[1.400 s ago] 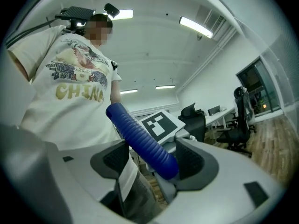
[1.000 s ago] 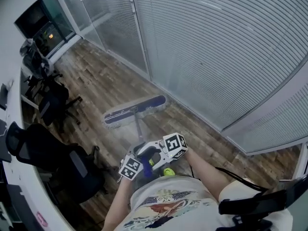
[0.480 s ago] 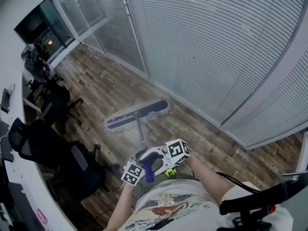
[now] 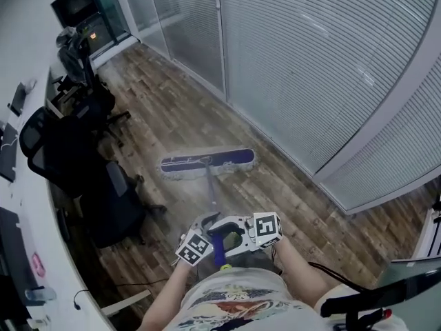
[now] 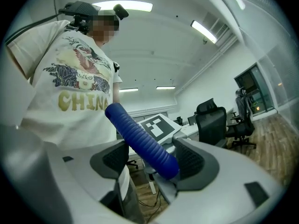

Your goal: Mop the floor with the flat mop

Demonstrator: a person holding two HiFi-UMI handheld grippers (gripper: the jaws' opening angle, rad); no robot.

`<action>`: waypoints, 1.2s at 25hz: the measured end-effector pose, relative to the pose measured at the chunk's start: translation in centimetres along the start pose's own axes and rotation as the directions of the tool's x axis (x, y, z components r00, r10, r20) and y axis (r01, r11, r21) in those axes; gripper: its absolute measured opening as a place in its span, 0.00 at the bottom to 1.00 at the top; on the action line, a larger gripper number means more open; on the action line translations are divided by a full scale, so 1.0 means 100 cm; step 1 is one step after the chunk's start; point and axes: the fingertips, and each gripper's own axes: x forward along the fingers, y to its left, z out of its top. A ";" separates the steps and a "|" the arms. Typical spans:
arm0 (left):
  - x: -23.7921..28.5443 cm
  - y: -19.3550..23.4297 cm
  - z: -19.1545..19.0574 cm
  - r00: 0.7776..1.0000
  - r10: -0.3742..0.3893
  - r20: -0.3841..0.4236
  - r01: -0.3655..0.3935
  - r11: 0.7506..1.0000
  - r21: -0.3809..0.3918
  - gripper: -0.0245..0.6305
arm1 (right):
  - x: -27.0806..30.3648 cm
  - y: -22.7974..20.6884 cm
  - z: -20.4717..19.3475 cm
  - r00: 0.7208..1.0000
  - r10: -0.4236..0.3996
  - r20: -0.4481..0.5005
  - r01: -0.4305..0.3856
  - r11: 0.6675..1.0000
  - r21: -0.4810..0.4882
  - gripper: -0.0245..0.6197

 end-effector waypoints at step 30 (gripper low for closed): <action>-0.135 -0.342 -0.069 0.998 -0.069 0.007 0.069 0.997 -0.018 0.39 | 0.104 0.346 -0.065 0.997 -0.064 0.046 0.063 0.998 0.027 0.48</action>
